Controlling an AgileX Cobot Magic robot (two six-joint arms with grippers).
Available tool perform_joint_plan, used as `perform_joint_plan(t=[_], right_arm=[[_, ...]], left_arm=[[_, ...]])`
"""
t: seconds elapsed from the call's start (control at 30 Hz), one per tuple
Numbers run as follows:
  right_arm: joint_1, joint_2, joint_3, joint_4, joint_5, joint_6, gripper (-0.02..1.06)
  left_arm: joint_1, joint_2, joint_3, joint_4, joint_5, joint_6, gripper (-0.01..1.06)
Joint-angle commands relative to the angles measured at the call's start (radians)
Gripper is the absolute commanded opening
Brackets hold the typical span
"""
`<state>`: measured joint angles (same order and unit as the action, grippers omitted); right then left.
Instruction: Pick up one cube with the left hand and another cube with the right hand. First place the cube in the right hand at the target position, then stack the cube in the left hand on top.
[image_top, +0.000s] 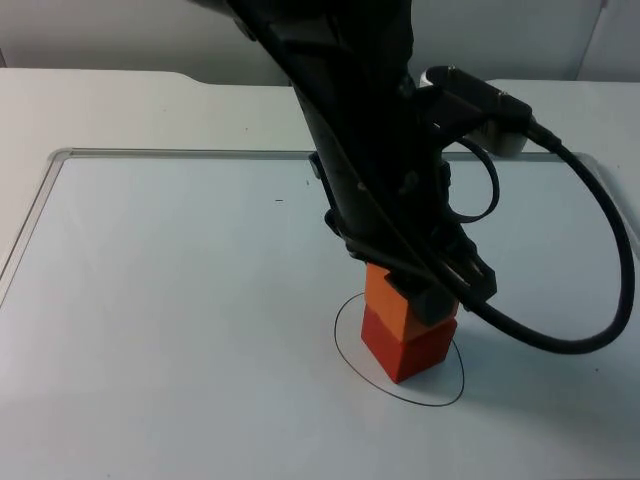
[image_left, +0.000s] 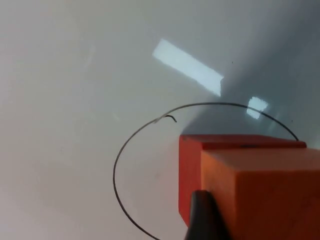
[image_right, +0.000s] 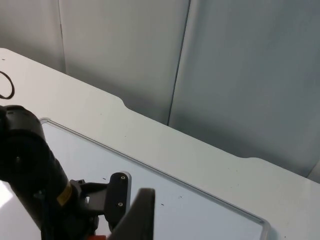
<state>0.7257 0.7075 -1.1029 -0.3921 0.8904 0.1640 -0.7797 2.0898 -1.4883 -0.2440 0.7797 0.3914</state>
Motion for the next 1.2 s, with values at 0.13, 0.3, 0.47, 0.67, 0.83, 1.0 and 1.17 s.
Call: perform_joint_plan(t=[0.13, 0.3, 0.47, 0.67, 0.83, 1.0, 1.17], right_arm=[[0.004, -0.005, -0.005, -0.003, -0.003, -0.005, 0.93], [0.004, -0.005, -0.005, -0.001, -0.004, -0.005, 0.93], [0.004, -0.005, -0.005, -0.001, -0.004, -0.005, 0.93], [0.004, -0.005, -0.005, 0.001, -0.004, -0.005, 0.93], [0.004, -0.005, -0.005, 0.001, -0.004, -0.005, 0.93], [0.004, -0.005, -0.005, 0.005, -0.004, -0.005, 0.93], [0.004, -0.005, -0.005, 0.005, -0.004, -0.005, 0.93]], left_arm=[[-0.007, 0.004, 0.002, -0.016, 0.016, -0.009, 0.69], [-0.007, 0.004, 0.000, -0.041, 0.004, -0.009, 0.69], [-0.007, 0.004, 0.000, -0.046, 0.002, -0.027, 0.69], [-0.007, -0.006, 0.000, -0.052, 0.002, -0.032, 0.69], [-0.007, -0.045, 0.000, -0.044, 0.002, -0.032, 0.69], [-0.007, -0.080, -0.002, -0.001, 0.016, -0.032, 0.69], [-0.007, -0.143, -0.004, 0.031, 0.017, -0.032, 0.69]])
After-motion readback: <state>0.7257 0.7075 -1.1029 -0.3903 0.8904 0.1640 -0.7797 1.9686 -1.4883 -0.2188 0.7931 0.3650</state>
